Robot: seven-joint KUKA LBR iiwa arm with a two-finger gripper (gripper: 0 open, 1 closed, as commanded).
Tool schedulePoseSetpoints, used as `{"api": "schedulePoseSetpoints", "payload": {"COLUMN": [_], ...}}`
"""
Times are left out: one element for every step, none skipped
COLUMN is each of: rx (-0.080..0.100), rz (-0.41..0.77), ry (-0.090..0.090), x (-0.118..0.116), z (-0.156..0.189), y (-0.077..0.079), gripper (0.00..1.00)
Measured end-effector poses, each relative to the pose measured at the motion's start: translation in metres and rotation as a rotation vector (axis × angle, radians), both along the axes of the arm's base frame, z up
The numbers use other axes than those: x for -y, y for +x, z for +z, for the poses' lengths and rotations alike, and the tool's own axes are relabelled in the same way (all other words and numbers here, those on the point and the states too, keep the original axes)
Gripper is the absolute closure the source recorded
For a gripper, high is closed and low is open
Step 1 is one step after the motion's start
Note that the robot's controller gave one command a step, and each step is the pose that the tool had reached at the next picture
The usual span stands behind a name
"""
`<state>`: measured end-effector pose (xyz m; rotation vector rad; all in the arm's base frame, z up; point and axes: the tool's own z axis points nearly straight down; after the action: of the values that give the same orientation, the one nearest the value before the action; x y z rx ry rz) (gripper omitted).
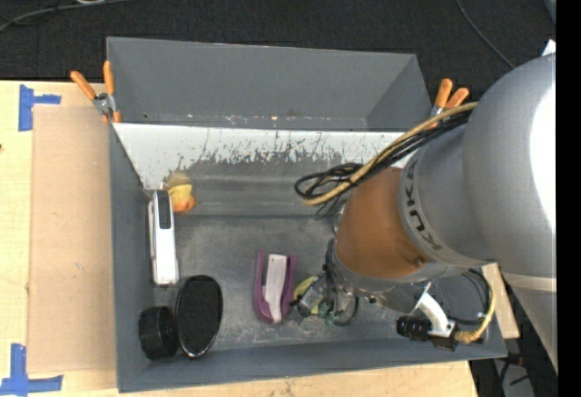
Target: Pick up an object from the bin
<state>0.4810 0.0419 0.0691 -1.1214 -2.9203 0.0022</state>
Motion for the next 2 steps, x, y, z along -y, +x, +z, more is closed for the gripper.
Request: {"api": "schedulePoseSetpoints", "payload": {"rx": [0.0,-0.005], "rz": [0.001,-0.026], "ry": [0.0,-0.002], "x": [0.0,0.007], "z": [0.0,0.064], "y": [0.0,0.001], "gripper": [1.0,1.0]}}
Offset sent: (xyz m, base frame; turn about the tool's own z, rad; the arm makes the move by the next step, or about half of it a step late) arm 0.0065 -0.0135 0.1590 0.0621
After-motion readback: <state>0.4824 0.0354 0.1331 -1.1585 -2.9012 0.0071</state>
